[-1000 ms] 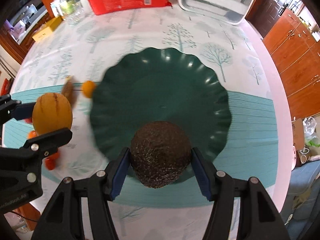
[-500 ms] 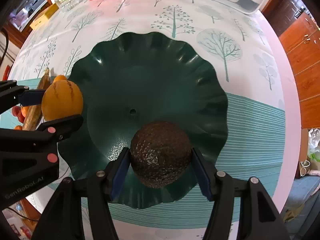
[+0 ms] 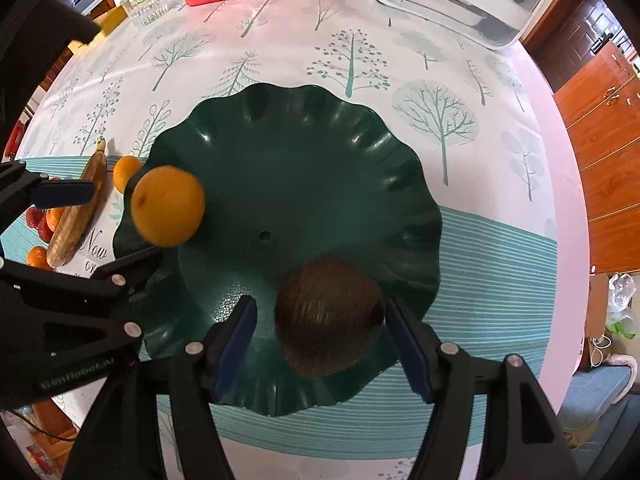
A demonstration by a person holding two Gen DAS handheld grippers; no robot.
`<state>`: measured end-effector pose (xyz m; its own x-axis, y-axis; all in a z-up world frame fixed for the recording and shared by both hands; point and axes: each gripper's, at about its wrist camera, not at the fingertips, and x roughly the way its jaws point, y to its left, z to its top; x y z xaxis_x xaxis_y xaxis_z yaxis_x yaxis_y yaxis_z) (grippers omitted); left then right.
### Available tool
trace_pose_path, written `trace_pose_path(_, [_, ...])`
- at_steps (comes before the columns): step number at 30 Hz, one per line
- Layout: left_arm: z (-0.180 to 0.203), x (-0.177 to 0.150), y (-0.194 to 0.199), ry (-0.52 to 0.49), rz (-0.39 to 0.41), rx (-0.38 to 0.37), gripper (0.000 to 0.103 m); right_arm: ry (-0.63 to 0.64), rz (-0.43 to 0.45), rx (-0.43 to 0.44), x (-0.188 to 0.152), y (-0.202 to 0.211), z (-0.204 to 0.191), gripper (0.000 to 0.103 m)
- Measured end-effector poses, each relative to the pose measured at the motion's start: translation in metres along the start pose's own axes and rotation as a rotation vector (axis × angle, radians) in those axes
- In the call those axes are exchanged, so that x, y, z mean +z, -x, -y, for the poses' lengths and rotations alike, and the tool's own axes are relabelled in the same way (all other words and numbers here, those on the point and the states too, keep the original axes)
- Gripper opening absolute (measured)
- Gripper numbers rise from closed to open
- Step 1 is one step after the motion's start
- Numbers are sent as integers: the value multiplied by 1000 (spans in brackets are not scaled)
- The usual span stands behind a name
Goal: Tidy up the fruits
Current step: 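Carry the grapefruit and avocado over the green plate and lower them with both grippers, then open both grippers on the green plate and withdraw them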
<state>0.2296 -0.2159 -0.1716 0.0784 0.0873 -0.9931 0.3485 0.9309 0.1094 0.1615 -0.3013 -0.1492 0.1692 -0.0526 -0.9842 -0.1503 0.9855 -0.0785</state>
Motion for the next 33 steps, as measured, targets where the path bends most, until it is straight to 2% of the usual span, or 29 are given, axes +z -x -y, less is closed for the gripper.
trace_pose_path(8, [-13,-22,22,28,50,11,81,-13,11,3,-9,5,-1,68])
trace_pose_path(16, [-23,-45,47,63,113,11,81,-28,62,11,-10,31,2,68])
trace_pose_path(25, [-40,-72,84,103,195,6,82,-26,128,23,-22,70,-12,68])
trace_pose_path(33, [-56,-110,107,125,244,43,84,-3,168,51,-33,90,-35,68])
